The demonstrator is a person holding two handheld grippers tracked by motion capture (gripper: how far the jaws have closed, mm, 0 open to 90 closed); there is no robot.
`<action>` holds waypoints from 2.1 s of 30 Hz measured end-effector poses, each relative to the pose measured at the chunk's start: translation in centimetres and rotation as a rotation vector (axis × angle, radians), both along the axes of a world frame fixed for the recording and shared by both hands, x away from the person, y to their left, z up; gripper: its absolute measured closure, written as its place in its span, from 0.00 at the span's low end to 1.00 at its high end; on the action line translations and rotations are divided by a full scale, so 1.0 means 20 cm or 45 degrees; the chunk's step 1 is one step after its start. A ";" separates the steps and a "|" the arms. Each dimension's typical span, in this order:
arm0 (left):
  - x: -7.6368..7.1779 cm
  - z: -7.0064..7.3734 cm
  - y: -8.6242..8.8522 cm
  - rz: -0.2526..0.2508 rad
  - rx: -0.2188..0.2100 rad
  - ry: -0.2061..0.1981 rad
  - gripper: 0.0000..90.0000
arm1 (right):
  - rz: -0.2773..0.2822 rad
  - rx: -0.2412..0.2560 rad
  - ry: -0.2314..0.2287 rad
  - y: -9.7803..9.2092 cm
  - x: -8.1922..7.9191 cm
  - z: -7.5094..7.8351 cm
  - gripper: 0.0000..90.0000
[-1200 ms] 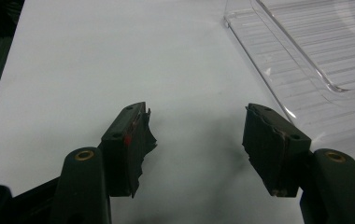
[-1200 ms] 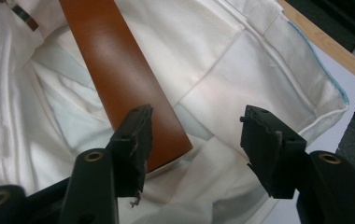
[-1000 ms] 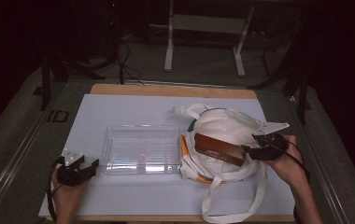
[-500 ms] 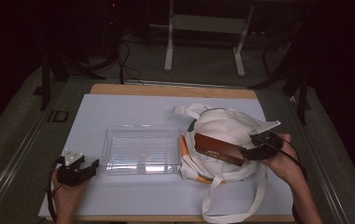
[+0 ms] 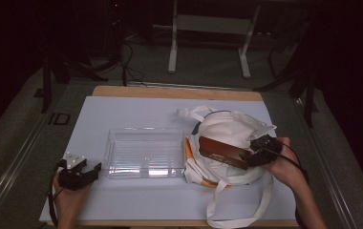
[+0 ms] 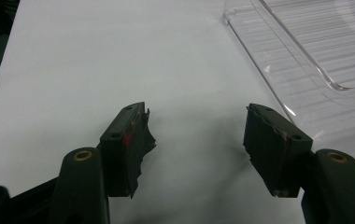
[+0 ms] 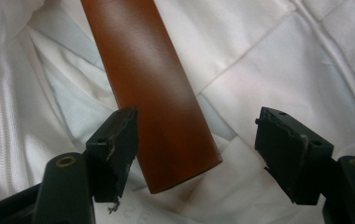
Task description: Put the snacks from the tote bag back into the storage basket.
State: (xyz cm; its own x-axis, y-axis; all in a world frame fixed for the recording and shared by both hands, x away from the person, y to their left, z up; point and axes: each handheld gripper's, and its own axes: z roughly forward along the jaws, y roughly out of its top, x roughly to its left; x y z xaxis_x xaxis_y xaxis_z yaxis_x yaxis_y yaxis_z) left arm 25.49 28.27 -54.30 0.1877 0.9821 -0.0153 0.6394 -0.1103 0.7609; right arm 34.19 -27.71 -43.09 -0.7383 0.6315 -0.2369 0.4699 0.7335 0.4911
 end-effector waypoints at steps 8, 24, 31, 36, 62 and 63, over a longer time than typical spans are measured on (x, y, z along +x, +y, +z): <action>0.00 0.00 0.00 -0.001 0.000 0.000 0.44 | 0.030 -0.038 0.037 0.03 0.02 -0.03 0.30; 0.00 0.00 0.00 -0.006 0.001 0.007 0.44 | 0.057 -0.096 0.166 0.06 0.08 -0.10 0.26; 0.00 0.00 0.00 -0.008 -0.001 0.007 0.44 | 0.087 -0.167 0.229 0.08 0.10 -0.14 0.29; 0.00 0.00 0.00 -0.009 -0.002 0.009 0.44 | 0.113 -0.225 0.258 0.10 0.11 -0.15 0.35; 0.01 0.00 0.00 -0.015 -0.005 0.017 0.44 | 0.185 -0.366 0.497 0.20 0.19 -0.24 0.42; 0.01 0.00 0.00 -0.015 -0.005 0.017 0.44 | 0.185 -0.366 0.497 0.20 0.19 -0.24 0.42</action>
